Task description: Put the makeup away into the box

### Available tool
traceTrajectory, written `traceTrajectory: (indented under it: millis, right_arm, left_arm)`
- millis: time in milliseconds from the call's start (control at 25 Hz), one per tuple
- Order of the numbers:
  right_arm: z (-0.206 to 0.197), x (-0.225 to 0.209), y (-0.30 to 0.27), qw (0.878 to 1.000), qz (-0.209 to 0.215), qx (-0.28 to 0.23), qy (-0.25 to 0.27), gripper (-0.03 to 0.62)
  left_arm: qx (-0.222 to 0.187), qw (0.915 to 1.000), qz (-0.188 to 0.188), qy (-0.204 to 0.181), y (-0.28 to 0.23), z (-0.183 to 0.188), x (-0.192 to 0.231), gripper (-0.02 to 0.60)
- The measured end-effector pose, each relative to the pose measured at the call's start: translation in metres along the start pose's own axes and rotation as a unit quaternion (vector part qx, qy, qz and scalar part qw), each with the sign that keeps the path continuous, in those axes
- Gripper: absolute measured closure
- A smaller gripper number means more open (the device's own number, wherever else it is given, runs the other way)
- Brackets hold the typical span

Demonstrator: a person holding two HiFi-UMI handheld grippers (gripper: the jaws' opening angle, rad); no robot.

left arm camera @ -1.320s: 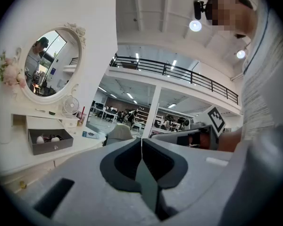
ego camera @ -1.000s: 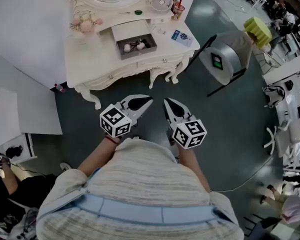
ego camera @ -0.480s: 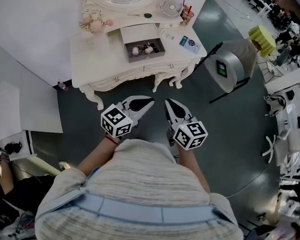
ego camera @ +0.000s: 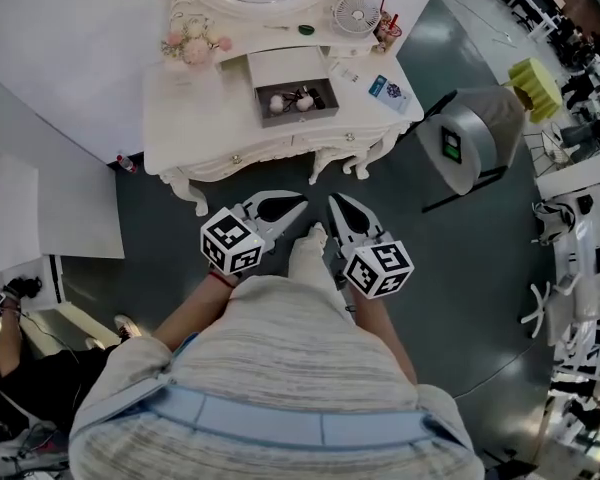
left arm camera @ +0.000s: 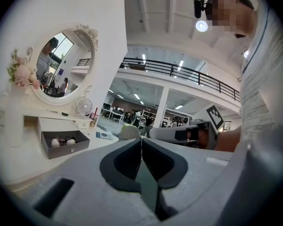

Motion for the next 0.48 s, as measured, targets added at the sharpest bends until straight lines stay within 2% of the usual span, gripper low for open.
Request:
traceTrajectory:
  millis: [480]
  right_arm:
    - [0.029, -0.107, -0.099, 0.999, 0.030, 0.014, 0.004, 0.584]
  left_arm:
    - [0.019, 0.9993, 0.031, 0.005, -0.092, 0.007, 0.088, 0.566]
Point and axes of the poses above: the fingertips, and each gripper's own axes: y backward along the fingers, x to its left, z out of its top, the point moved 5 cm from there along y, backward along the fingers, and after that the axes turned 14 degrees about -x, right-handed, at the moved point
